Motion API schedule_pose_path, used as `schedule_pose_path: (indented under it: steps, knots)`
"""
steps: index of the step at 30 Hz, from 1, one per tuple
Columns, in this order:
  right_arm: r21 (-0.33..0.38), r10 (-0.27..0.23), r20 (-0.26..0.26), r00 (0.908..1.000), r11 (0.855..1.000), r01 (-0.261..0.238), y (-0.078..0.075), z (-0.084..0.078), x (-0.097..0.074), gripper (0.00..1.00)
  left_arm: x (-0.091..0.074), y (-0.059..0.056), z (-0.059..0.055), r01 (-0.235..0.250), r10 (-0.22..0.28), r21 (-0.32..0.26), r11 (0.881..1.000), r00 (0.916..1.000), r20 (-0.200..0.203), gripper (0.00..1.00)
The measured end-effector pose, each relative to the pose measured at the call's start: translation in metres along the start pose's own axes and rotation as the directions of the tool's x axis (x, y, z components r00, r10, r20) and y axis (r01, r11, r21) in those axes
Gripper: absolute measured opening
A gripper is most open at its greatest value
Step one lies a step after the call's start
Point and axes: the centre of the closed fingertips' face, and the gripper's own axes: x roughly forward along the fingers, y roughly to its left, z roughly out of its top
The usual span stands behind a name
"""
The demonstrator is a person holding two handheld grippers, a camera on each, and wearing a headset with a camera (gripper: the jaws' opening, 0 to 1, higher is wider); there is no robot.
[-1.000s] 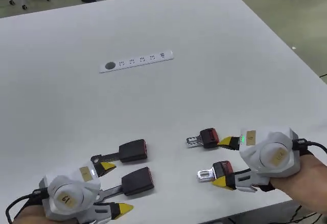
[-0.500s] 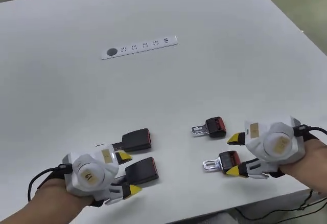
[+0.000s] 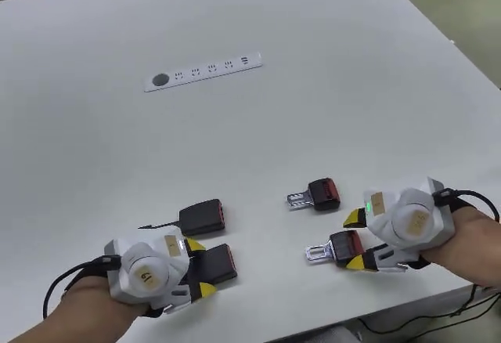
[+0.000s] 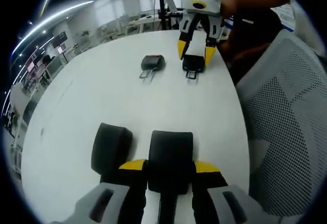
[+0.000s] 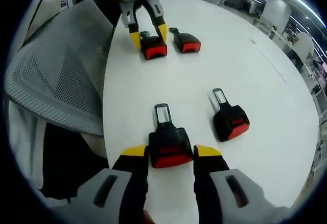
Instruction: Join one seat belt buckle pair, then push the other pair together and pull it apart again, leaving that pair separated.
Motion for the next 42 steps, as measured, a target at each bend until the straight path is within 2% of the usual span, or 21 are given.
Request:
schedule_pose_path:
  steps: [3, 5, 7, 8, 13, 16, 21, 27, 29, 36, 42]
  knots:
    - [-0.014, 0.003, 0.002, 1.0000, 1.000, -0.003, 0.001, -0.001, 0.001, 0.34, 0.002, -0.002, -0.001, 0.016, -0.016, 0.034, 0.999, 0.9997, -0.017, 0.34]
    - [-0.028, 0.004, -0.016, 0.9999, 1.000, -0.004, 0.000, -0.005, 0.003, 0.33, 0.002, -0.003, -0.001, 0.027, -0.025, 0.055, 0.998, 0.9993, -0.028, 0.34]
    - [-0.028, 0.009, -0.017, 0.9998, 1.000, -0.009, 0.000, -0.004, 0.003, 0.33, 0.003, -0.004, -0.002, 0.031, -0.028, 0.088, 0.996, 0.9987, -0.042, 0.34]
    - [-0.028, 0.012, -0.020, 0.9997, 1.000, -0.012, 0.000, -0.004, 0.003, 0.33, 0.004, -0.004, -0.005, 0.032, -0.025, 0.123, 0.992, 0.9977, -0.063, 0.34]
    - [-0.054, 0.027, -0.031, 0.9992, 0.998, -0.029, 0.001, -0.005, 0.005, 0.33, 0.004, -0.004, -0.004, 0.040, -0.034, 0.111, 0.993, 0.9982, -0.050, 0.34]
    - [-0.073, 0.033, -0.034, 0.9989, 0.997, -0.036, 0.001, -0.005, 0.006, 0.33, 0.004, -0.004, -0.004, 0.042, -0.037, 0.126, 0.991, 0.9983, -0.045, 0.34]
    - [-0.048, 0.046, -0.022, 0.9987, 0.998, -0.047, 0.001, -0.003, 0.008, 0.33, 0.005, -0.004, -0.005, 0.045, -0.038, 0.134, 0.990, 0.9976, -0.057, 0.34]
    - [-0.035, 0.035, -0.023, 0.9991, 0.999, -0.036, 0.000, -0.002, 0.009, 0.33, 0.005, -0.003, -0.006, 0.048, -0.040, 0.129, 0.990, 0.9971, -0.065, 0.34]
    - [-0.028, 0.029, -0.012, 0.9995, 0.999, -0.030, 0.001, 0.001, 0.010, 0.33, 0.005, -0.004, -0.005, 0.048, -0.039, 0.129, 0.990, 0.9969, -0.069, 0.34]
    - [0.027, 0.021, 0.072, 0.9972, 0.999, -0.023, 0.008, 0.025, 0.022, 0.33, 0.004, -0.005, -0.003, 0.046, -0.037, 0.130, 0.990, 0.9969, -0.070, 0.34]
    - [0.057, 0.027, 0.148, 0.9886, 0.998, -0.035, 0.017, 0.055, 0.038, 0.33, 0.004, -0.005, -0.003, 0.049, -0.040, 0.132, 0.990, 0.9966, -0.072, 0.33]
